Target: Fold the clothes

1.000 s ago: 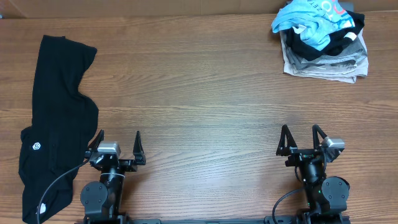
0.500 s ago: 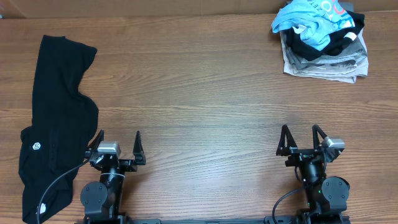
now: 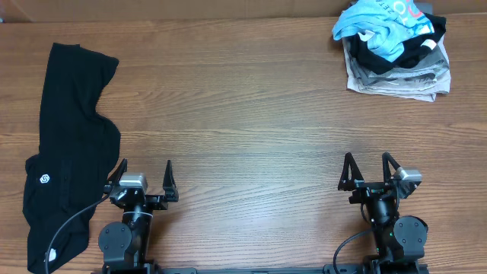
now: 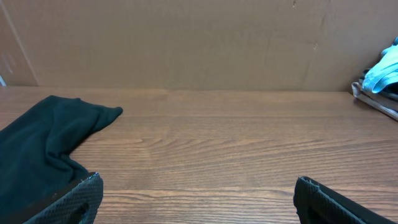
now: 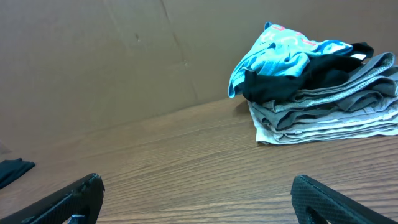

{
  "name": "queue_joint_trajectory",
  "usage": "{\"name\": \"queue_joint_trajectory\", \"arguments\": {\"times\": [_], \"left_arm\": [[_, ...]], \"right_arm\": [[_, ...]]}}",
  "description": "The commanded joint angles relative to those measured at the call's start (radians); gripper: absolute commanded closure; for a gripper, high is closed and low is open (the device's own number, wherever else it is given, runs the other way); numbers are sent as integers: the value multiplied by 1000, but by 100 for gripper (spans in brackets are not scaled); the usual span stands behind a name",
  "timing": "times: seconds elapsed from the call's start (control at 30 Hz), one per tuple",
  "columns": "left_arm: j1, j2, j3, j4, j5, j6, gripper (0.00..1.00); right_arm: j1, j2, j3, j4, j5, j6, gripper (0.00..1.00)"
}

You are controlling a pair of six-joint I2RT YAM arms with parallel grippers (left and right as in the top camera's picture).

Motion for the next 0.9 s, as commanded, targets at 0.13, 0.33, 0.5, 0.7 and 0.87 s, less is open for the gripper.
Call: {"name": "queue_joint_trajectory", "arguments": {"times": [0.13, 0.33, 0.5, 0.7, 0.87], "left_arm": [[5, -8, -4, 0, 15, -9, 0], [5, -8, -4, 1, 17, -10, 0], [5, -8, -4, 0, 15, -10, 0], [5, -8, -4, 4, 19, -10, 0], [5, -8, -2, 17, 46, -9, 0]], "right_arm": [[5, -10, -11, 6, 7, 2, 0], [5, -10, -11, 6, 7, 2, 0], [5, -10, -11, 6, 7, 2, 0], [5, -10, -11, 6, 7, 2, 0], [5, -10, -11, 6, 6, 2, 0]]}}
